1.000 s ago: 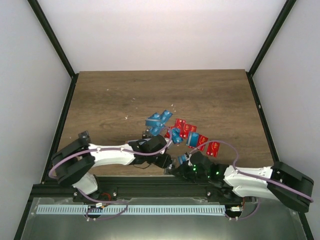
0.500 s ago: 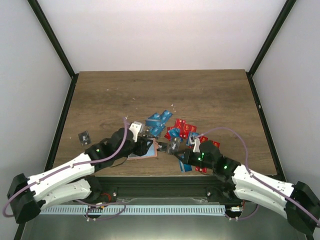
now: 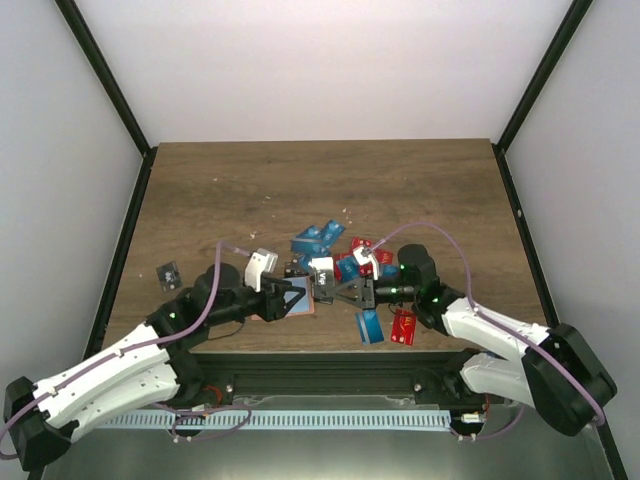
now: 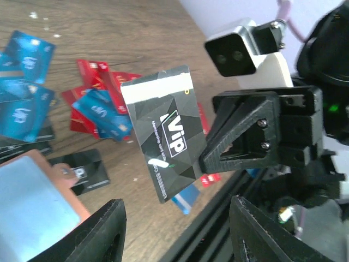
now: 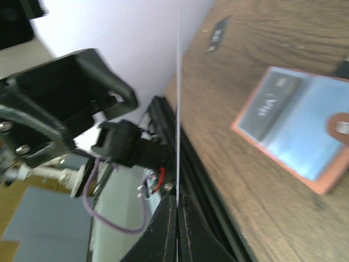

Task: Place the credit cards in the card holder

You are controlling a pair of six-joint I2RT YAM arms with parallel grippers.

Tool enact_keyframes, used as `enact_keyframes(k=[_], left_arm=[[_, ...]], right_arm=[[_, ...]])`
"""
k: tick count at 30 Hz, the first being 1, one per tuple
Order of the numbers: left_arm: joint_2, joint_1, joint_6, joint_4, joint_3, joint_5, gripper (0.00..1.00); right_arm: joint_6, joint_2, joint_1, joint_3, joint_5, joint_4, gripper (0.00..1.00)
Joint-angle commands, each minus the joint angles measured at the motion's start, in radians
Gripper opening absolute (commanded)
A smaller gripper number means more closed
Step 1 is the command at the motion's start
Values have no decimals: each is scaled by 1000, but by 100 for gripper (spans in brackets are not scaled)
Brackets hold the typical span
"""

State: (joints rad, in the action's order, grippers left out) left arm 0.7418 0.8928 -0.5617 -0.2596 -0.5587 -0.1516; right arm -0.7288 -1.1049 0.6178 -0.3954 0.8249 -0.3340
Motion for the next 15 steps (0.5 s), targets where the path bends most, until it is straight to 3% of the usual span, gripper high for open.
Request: enact_keyframes(k=[1,15], left_arm=[[-58,-22,-53,158,67,-163,54],[-101,-57,-192,433,187,-290,43]], right_arm=[[7,-25,-10,-13,229,-209,1],[-105,-49,-9,3,382,-387,1]])
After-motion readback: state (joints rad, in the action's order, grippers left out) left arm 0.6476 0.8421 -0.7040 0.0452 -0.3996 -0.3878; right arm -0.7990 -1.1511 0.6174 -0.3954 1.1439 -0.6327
